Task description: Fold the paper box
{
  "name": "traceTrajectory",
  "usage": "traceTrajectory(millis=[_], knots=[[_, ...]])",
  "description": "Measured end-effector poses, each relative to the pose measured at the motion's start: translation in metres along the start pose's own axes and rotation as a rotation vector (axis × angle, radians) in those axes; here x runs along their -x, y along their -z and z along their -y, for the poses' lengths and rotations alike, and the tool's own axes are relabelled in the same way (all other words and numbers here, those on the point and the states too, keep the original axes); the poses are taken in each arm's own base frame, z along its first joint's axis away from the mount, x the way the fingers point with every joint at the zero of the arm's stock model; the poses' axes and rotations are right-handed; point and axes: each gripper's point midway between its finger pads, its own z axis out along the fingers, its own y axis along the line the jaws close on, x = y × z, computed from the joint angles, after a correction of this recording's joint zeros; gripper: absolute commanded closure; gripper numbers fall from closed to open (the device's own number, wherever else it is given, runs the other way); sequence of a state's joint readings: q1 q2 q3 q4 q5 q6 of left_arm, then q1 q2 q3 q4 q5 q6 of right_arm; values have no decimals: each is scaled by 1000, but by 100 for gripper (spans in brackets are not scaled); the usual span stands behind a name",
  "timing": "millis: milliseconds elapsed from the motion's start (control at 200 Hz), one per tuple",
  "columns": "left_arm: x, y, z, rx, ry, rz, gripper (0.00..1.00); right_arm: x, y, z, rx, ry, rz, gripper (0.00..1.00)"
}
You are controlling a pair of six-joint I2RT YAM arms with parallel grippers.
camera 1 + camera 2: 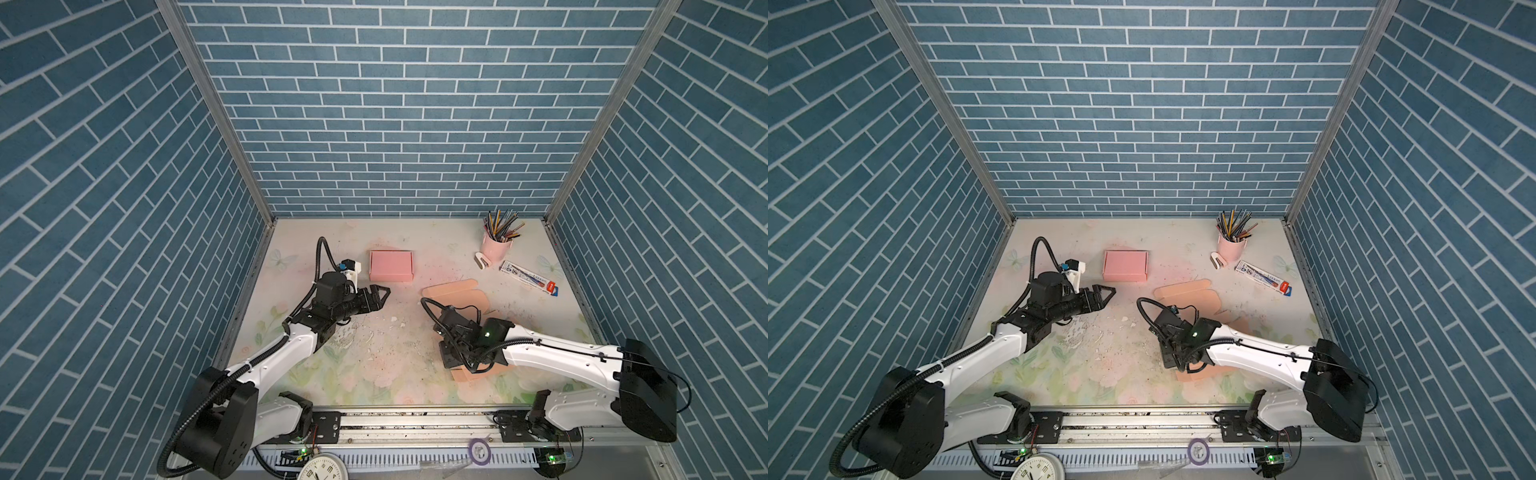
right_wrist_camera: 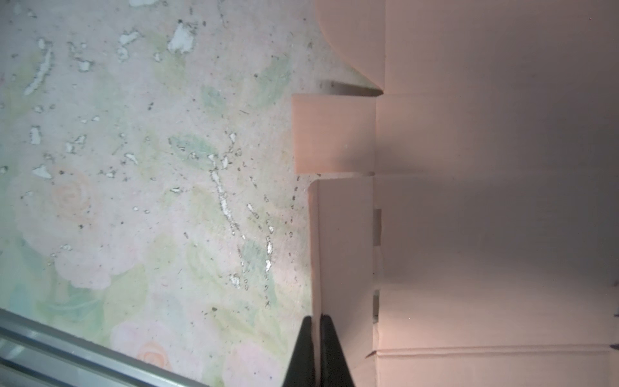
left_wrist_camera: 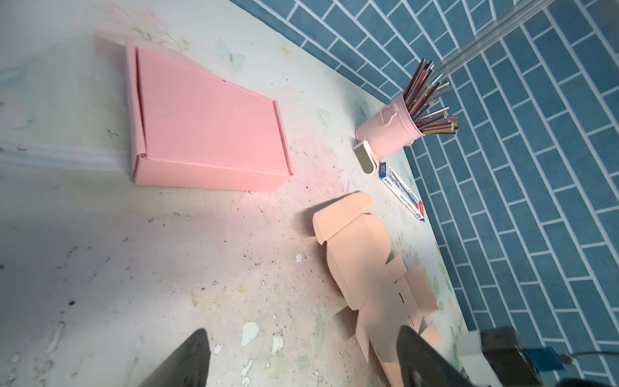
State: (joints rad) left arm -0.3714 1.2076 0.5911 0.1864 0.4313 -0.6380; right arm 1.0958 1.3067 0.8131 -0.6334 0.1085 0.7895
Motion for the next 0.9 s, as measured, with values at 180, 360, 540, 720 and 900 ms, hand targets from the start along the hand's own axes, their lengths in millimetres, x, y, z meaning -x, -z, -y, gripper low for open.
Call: traceTrajectory(millis=[180, 360, 540, 720, 900], knots=[[23, 6, -5, 11, 14, 51, 13, -5, 7, -17, 60, 42, 16, 97], [38, 13, -19, 47, 38, 91, 13, -7, 1, -32, 97, 139, -11, 97], [42, 17, -34, 102, 61, 105, 13, -6, 4, -63, 181, 271, -31, 96], [41, 18, -39, 130, 68, 106, 13, -9, 13, -83, 252, 403, -27, 96], [47, 20, -38, 138, 64, 114, 13, -6, 15, -98, 267, 551, -2, 96]])
